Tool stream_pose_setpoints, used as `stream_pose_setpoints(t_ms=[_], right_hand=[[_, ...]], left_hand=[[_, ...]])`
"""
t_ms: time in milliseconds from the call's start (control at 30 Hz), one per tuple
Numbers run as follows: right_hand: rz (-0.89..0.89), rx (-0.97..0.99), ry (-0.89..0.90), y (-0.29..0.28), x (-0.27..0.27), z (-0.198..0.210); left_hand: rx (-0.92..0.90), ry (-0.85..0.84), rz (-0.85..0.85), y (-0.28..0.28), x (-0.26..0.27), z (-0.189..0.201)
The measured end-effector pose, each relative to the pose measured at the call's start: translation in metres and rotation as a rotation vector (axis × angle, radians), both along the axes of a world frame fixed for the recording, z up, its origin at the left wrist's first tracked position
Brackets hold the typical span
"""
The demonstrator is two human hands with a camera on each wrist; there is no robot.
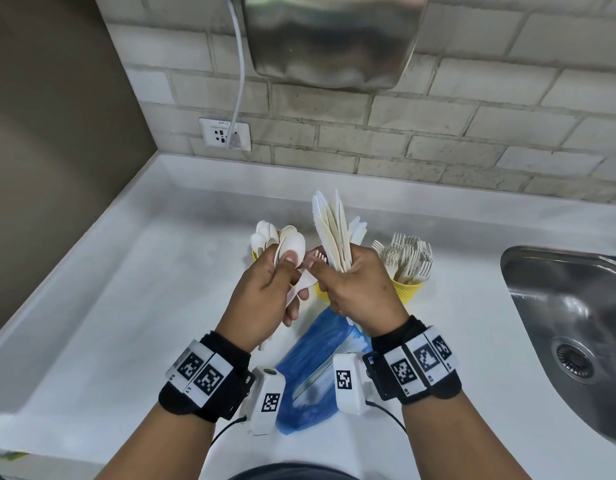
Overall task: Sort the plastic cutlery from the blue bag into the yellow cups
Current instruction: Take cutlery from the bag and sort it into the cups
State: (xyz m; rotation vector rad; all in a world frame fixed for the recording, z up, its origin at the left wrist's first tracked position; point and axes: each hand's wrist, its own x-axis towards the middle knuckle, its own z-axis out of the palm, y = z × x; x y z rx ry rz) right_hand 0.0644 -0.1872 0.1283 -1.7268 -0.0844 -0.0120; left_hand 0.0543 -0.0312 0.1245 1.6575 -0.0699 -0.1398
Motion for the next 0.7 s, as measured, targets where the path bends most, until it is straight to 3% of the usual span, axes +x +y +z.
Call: stream_pose_setpoints(t_ms=[167,533,700], right_hand=[[-0.163,-0.164,-0.140,-0.008,0.007,-0.014],[-0.414,0.287,-0.031,-0.013,0.015,-0.010],[-0.536,0.238,-0.150,-0.027,0.022,-0.001]], left_hand=[[-0.032,0.035,0.043,0.002,0.001,0.003],[0.055,-0.041,0.076,0.005,0.007,-0.012],[0.011,-0.054,0.145,0.014,0.013,-0.016]])
